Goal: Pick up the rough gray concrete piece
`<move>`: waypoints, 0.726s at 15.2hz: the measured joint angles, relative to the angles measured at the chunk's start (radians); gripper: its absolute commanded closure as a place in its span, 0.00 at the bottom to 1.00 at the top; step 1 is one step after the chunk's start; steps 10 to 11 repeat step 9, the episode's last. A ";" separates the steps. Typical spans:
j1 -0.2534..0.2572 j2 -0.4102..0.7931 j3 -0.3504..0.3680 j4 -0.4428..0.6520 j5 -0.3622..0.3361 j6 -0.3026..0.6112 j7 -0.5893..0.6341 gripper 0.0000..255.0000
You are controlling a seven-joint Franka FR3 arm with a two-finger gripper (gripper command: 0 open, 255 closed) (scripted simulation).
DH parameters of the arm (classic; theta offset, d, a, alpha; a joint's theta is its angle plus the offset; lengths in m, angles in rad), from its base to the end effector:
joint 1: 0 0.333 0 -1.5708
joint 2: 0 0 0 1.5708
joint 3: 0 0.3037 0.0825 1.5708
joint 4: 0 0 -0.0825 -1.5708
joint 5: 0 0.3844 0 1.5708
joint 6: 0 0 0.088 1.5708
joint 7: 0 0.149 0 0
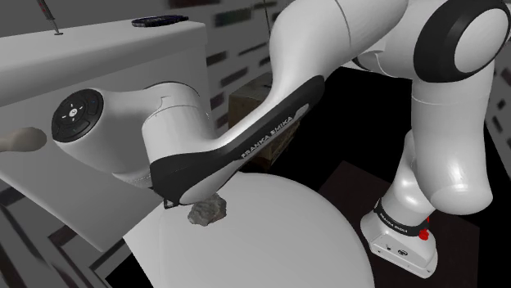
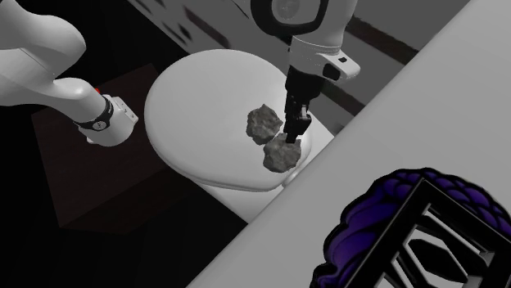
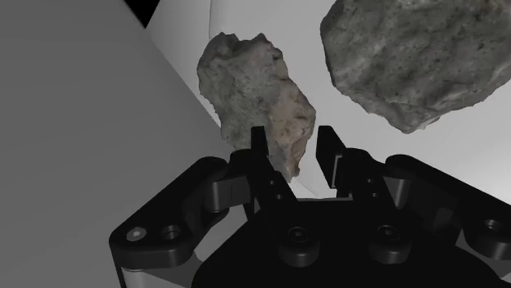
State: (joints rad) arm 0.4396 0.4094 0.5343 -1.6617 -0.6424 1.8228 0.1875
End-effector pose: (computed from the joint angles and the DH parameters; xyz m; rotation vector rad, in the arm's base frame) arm 0.4367 0.4653 0.3397 2.3875 1.2889 0.1029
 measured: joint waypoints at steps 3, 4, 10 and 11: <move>-0.001 -0.015 0.004 0.021 0.012 -0.029 -0.019 1.00; -0.001 -0.019 0.006 0.027 0.015 -0.038 -0.023 1.00; 0.000 -0.035 0.010 0.066 0.029 -0.083 -0.051 1.00; 0.000 -0.035 0.010 0.066 0.029 -0.083 -0.051 1.00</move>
